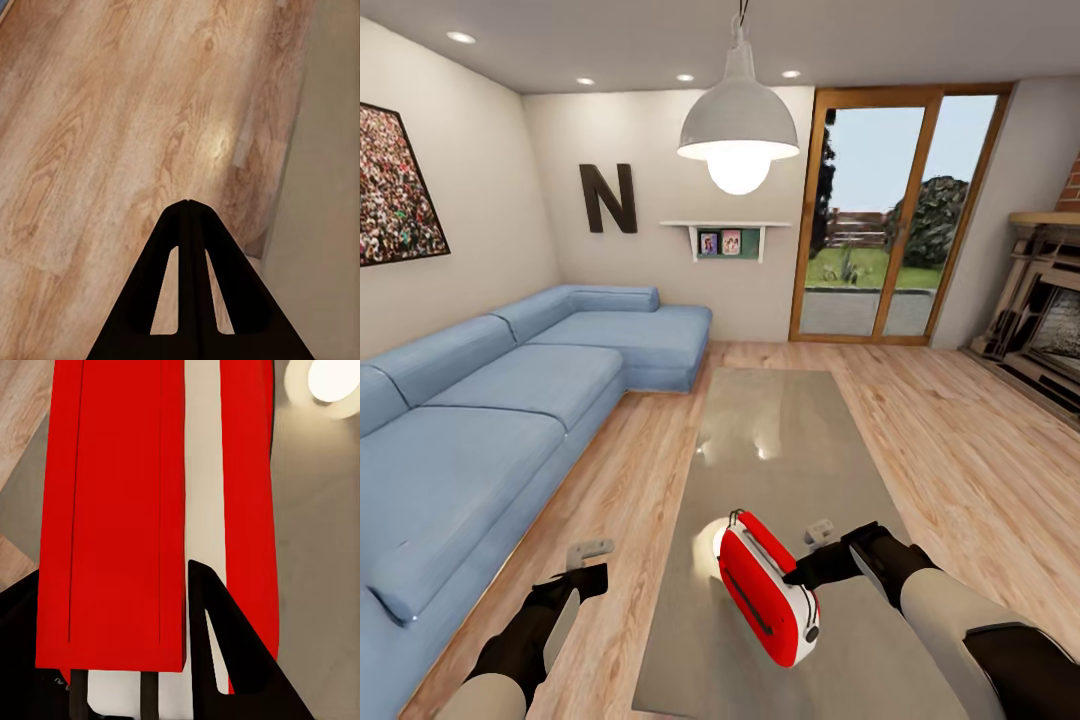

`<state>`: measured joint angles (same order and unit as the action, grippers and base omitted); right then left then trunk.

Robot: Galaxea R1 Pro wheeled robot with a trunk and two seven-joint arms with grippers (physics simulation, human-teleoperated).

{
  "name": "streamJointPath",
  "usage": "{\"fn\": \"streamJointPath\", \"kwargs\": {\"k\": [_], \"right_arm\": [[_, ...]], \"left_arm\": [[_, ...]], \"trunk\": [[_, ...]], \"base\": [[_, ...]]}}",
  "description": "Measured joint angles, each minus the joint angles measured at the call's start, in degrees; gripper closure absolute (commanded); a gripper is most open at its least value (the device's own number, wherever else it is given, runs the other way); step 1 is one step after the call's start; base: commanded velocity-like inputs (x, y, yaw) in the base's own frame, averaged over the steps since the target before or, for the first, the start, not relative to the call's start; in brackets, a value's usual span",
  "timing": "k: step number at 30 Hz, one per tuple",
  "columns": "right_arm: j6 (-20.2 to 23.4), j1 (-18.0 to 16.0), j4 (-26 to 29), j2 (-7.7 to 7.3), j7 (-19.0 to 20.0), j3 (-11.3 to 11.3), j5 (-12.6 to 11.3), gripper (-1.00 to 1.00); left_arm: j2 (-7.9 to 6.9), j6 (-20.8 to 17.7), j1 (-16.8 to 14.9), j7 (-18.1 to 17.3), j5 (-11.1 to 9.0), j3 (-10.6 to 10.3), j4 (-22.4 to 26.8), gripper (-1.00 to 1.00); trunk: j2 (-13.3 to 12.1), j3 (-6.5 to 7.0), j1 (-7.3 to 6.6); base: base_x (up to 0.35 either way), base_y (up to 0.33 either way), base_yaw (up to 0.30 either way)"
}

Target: Turn on the radio receiver that's on the table in the living room.

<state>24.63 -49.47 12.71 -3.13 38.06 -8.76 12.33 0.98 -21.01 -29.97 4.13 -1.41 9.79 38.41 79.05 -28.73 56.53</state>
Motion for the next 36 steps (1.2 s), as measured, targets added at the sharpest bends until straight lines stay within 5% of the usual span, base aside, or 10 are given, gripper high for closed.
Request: {"fn": "streamJointPath", "kwargs": {"k": [10, 29, 36], "right_arm": [[0.0, 0.0, 0.0, -0.01, 0.0, 0.0, 0.0, 1.00], [-3.3, 0.0, -1.4, -0.02, -0.1, 0.0, 0.0, 1.00], [-6.3, 0.0, -2.8, 0.00, -0.1, 0.0, 0.0, 1.00]], "left_arm": [[0.01, 0.0, 0.0, 0.0, 0.0, 0.0, 0.0, 1.00], [0.06, -0.1, 0.0, -0.1, 0.0, 0.0, 0.0, 1.00], [0.03, 0.0, 0.0, -0.1, 0.0, 0.0, 0.0, 1.00]], "trunk": [[4.0, -1.80, 2.20], [4.0, -1.80, 2.20], [6.8, -3.05, 3.73]], "base": [[0.000, 0.000, 0.000], [0.000, 0.000, 0.000], [0.000, 0.000, 0.000]]}}
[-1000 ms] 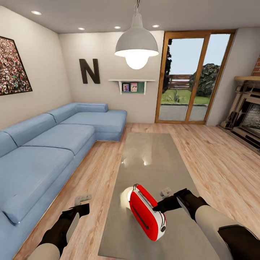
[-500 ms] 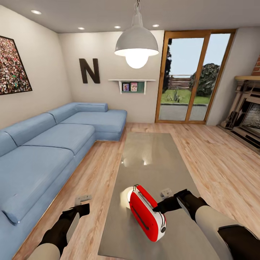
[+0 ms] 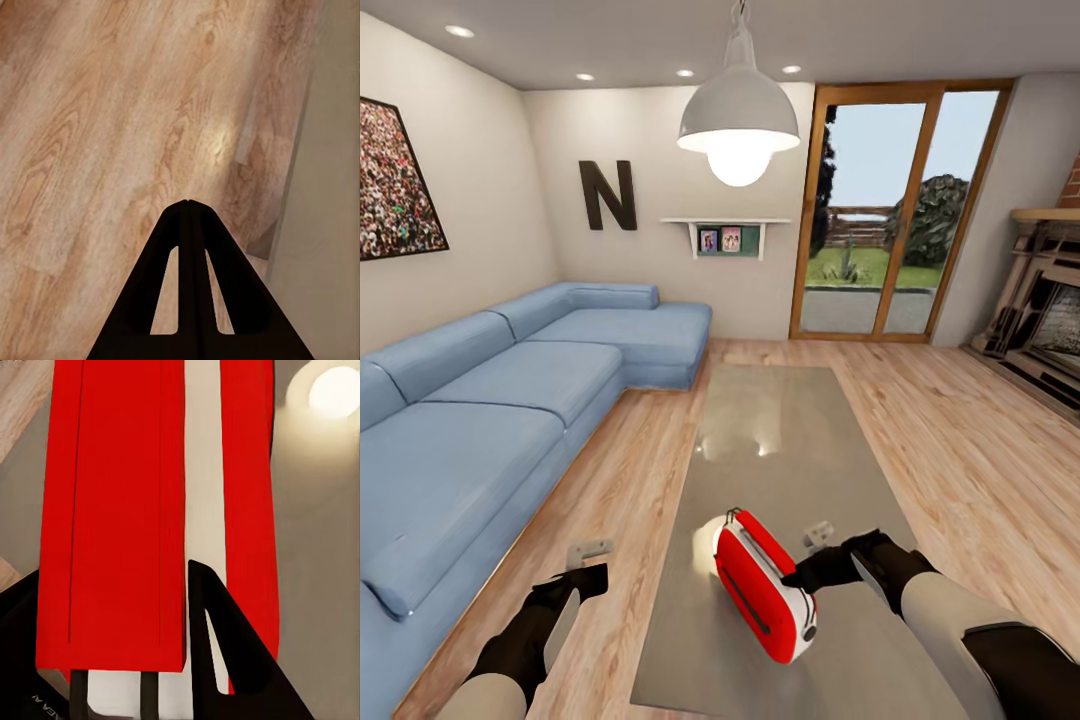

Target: Turn on the radio receiver that's on the table in the living room.

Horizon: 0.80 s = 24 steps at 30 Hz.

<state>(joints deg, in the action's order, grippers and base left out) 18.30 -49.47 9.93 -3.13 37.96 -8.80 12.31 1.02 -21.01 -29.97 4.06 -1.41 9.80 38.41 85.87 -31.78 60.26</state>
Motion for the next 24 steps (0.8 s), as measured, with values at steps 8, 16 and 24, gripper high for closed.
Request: {"fn": "streamJointPath", "kwargs": {"k": [8, 16, 24], "right_arm": [[-0.1, 0.0, -0.1, 0.03, 0.0, 0.3, -0.3, 1.00], [-0.2, 0.0, -0.1, 0.04, 0.0, 0.3, -0.3, 1.00], [0.0, 0.0, -0.2, 0.06, -0.2, 0.4, -0.6, 1.00]], "left_arm": [[0.04, -0.1, 0.0, 0.0, 0.0, 0.0, 0.0, 1.00], [0.04, 0.0, 0.0, 0.0, 0.0, 0.0, 0.0, 1.00], [0.04, -0.1, 0.0, 0.0, 0.0, 0.0, 0.0, 1.00]], "trunk": [[1.2, -0.54, 0.66], [1.2, -0.54, 0.66], [1.2, -0.54, 0.66]], "base": [[0.000, 0.000, 0.000], [0.000, 0.000, 0.000], [0.000, 0.000, 0.000]]}}
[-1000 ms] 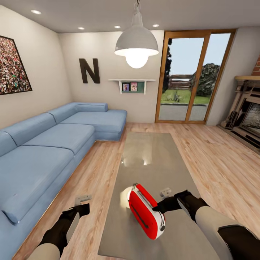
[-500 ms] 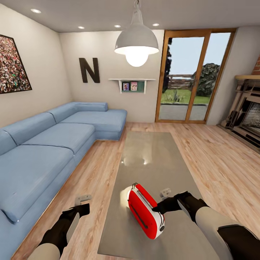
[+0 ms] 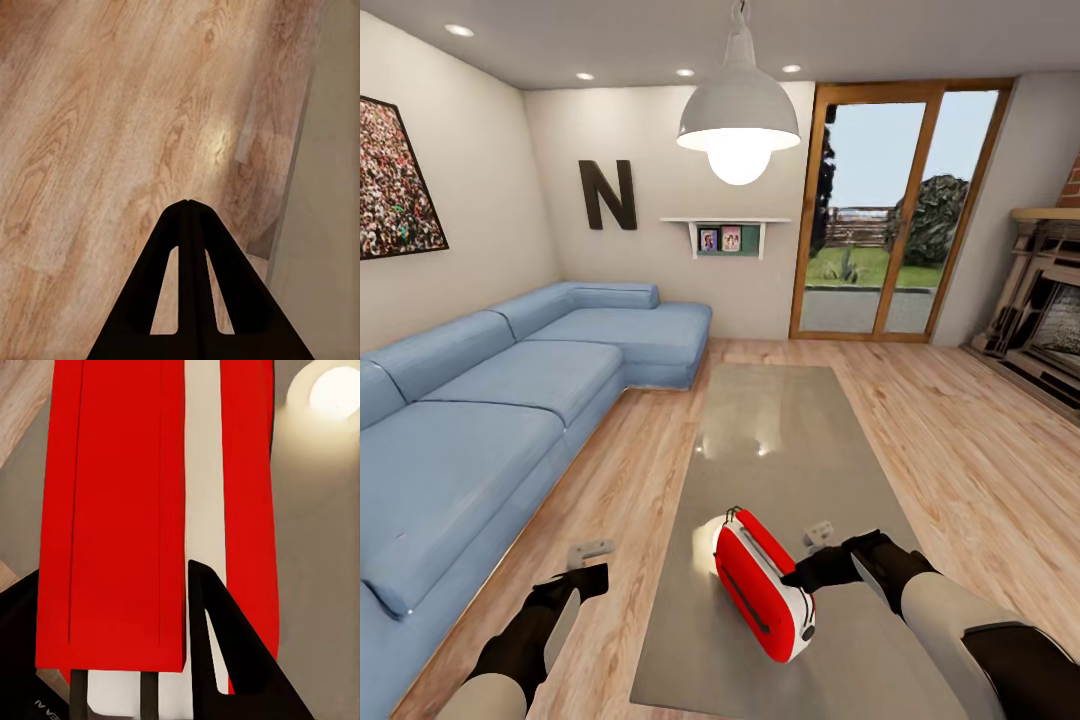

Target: Turn on the radio receiver that's on the table in the living room.

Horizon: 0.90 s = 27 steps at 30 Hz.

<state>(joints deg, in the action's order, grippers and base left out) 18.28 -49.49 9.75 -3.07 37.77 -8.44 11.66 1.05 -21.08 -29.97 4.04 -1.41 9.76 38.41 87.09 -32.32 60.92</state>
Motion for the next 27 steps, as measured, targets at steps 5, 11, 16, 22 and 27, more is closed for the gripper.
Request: {"fn": "streamJointPath", "kwargs": {"k": [5, 11, 16, 22, 27], "right_arm": [[-0.6, 0.1, -0.2, 0.97, -1.0, -0.1, 0.2, 1.00], [-0.5, 0.1, -0.1, 1.20, 0.4, -0.6, 0.6, 1.00], [-2.0, 0.1, 0.0, 0.97, 0.7, -0.8, 1.0, 1.00], [-3.8, 0.1, 0.0, 0.96, 0.6, -1.0, 1.2, 1.00], [-5.7, 0.1, -0.1, 0.92, -0.9, -1.0, 1.8, 1.00]], "left_arm": [[0.94, 0.4, 0.3, -0.2, 0.1, -0.1, -1.0, 1.00], [1.74, 0.4, 0.7, -0.3, 0.0, -0.1, -1.4, 1.00], [1.84, 0.3, 0.8, -0.3, -0.2, 0.0, -1.4, 1.00], [1.85, 0.4, 0.8, -0.4, -0.2, 0.0, -1.4, 1.00], [1.89, 0.4, 0.8, -0.4, -0.2, 0.0, -1.4, 1.00]], "trunk": [[0.0, 0.00, 0.00], [0.0, -0.01, 0.00], [0.0, 0.00, 0.00], [0.0, 0.00, 0.00], [0.0, 0.00, 0.00]], "base": [[0.000, 0.000, 0.000], [0.000, 0.000, 0.000], [0.000, 0.000, 0.000], [0.000, 0.000, 0.000], [0.000, 0.000, 0.000]]}}
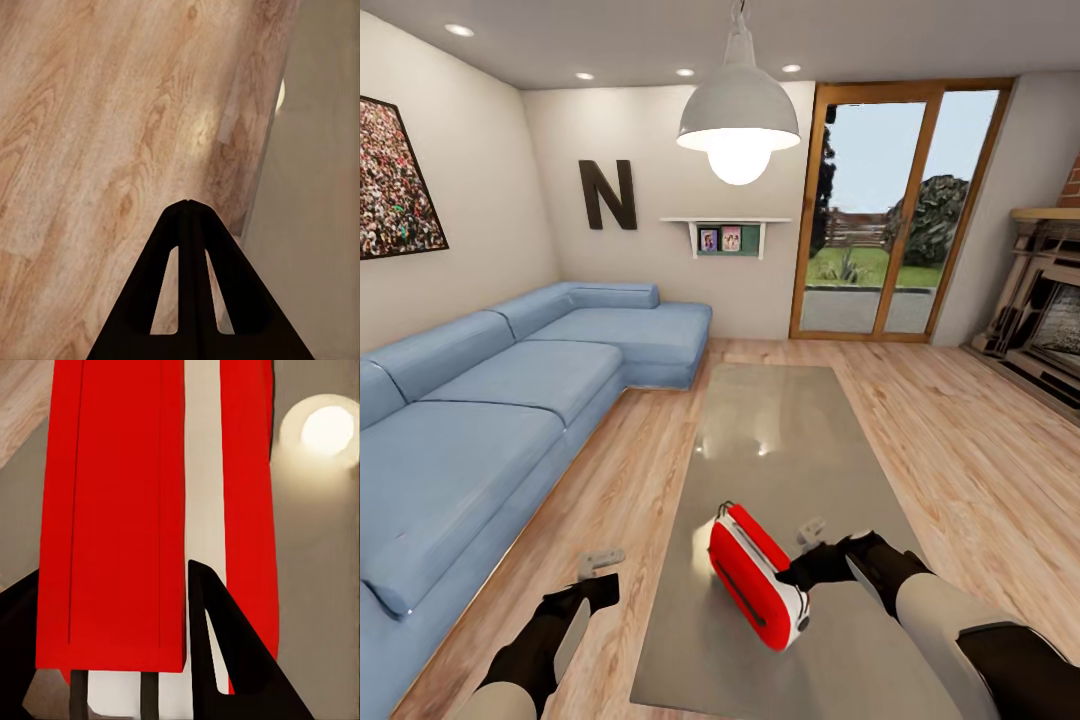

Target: Turn on the radio receiver that's on the table in the living room.

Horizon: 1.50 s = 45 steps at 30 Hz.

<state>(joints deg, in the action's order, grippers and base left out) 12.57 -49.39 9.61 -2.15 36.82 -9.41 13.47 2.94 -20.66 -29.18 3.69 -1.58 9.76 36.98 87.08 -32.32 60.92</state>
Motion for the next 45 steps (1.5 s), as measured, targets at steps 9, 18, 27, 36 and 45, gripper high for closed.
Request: {"fn": "streamJointPath", "kwargs": {"k": [9, 18, 27, 36, 45], "right_arm": [[-2.9, 0.0, -0.1, 0.02, -4.1, 0.5, -1.3, 1.00], [-2.8, 0.0, -0.1, 0.07, -5.8, 0.6, -1.9, 1.00], [-2.7, 0.0, -0.2, 0.11, -6.1, 0.7, -2.0, 1.00], [-2.3, 0.0, -0.2, 0.12, -6.1, 0.6, -1.9, 1.00], [-2.3, 0.0, -0.2, 0.12, -6.1, 0.6, -1.9, 1.00]], "left_arm": [[0.04, 0.0, 0.0, 0.0, 0.0, 0.0, 0.0, 1.00], [0.13, 0.0, 0.0, 0.0, 0.1, 0.0, 0.0, 1.00], [0.17, 0.0, 0.0, 0.0, 0.1, -0.1, 0.0, 1.00], [0.13, 0.0, 0.0, 0.0, 0.1, 0.0, -0.1, 1.00], [0.14, 0.0, 0.0, 0.0, 0.1, 0.0, -0.1, 1.00]], "trunk": [[0.0, 0.00, 0.00], [0.0, 0.00, 0.00], [0.0, 0.00, 0.00], [2.0, -0.89, 1.09], [4.4, -1.97, 2.42]], "base": [[0.000, 0.000, 0.000], [0.000, 0.000, 0.000], [0.000, 0.000, 0.000], [0.000, 0.000, 0.000], [0.000, 0.000, 0.000]]}}
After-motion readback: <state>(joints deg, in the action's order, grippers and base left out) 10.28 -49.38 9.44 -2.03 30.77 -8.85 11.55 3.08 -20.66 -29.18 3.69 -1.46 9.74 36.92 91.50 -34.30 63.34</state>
